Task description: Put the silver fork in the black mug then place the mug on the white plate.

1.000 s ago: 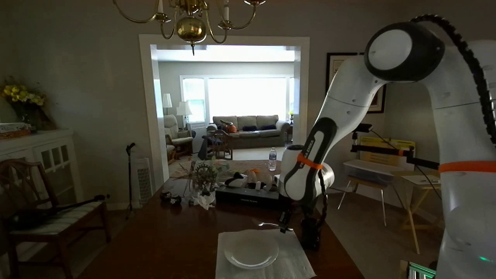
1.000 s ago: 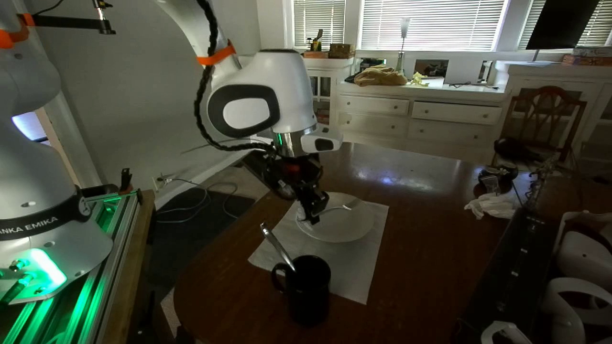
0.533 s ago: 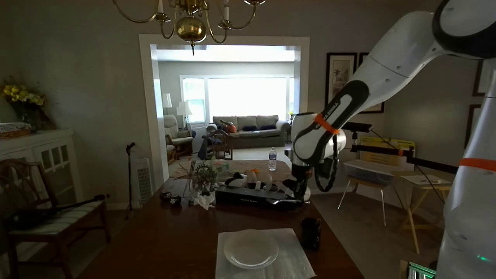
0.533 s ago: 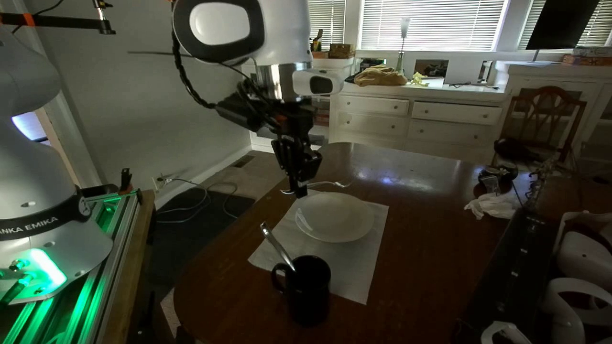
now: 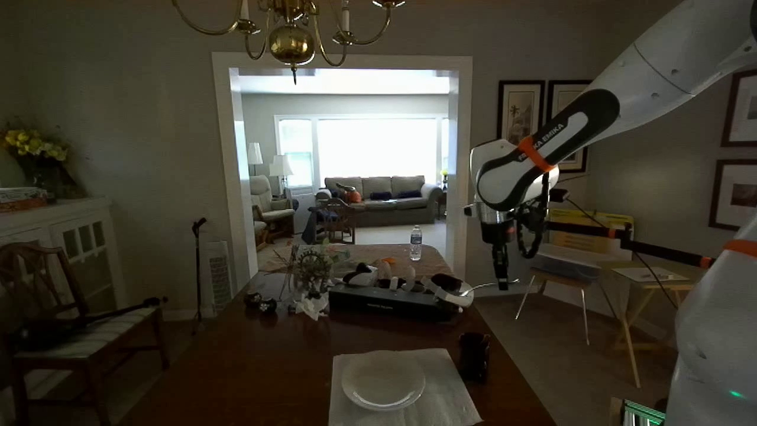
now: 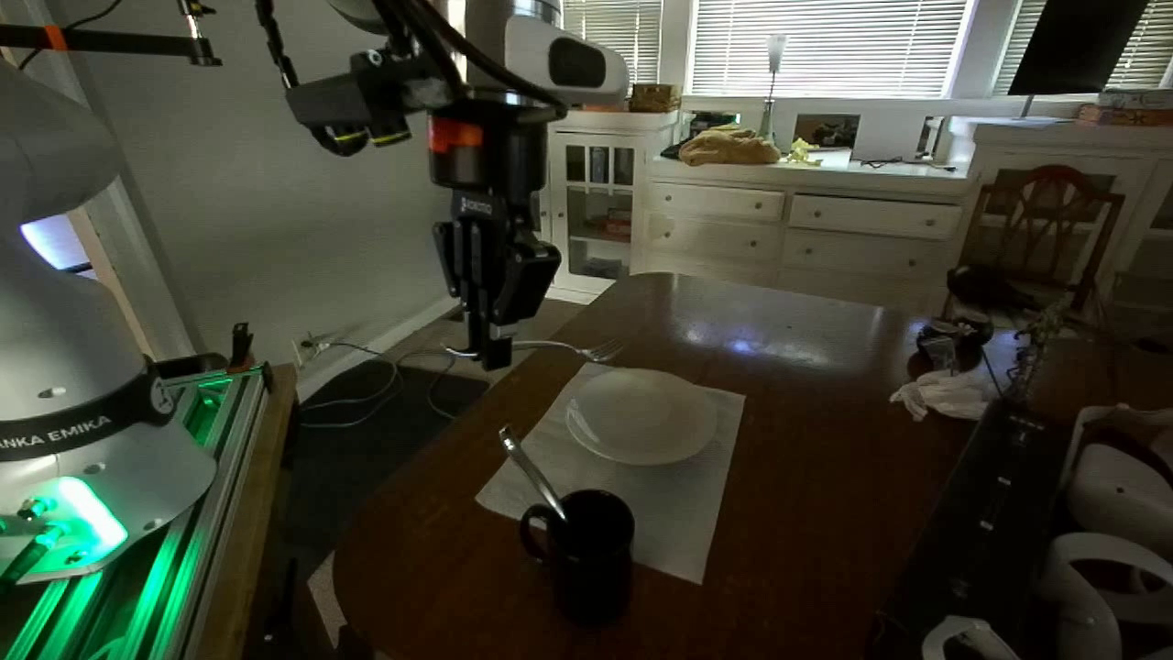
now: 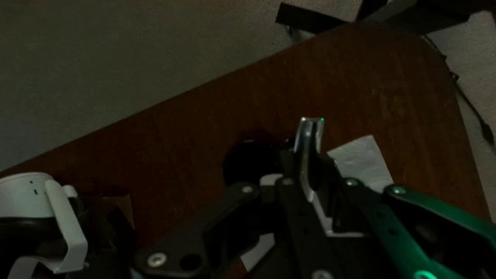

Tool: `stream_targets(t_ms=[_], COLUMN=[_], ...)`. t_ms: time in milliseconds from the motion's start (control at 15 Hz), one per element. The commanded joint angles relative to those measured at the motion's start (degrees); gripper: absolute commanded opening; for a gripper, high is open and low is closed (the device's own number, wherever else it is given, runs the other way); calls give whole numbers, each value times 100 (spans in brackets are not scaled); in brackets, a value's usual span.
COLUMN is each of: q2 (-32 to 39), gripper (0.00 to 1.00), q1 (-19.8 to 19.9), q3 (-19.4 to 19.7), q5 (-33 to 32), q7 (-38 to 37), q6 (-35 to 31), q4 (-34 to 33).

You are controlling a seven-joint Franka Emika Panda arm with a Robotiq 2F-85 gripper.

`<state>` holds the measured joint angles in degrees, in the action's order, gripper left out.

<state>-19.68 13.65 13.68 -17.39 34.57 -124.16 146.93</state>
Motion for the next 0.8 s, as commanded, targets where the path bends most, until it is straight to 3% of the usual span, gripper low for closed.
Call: stream_targets(t_ms=[0,333,733], q2=[-47,138,721], gripper=[4,4,4], q1=[115,170,199], q3=[140,271,352], q5=[-604,-1182,-1763], q7=[173,375,302], q6=[451,723,512], q4=[23,173,162])
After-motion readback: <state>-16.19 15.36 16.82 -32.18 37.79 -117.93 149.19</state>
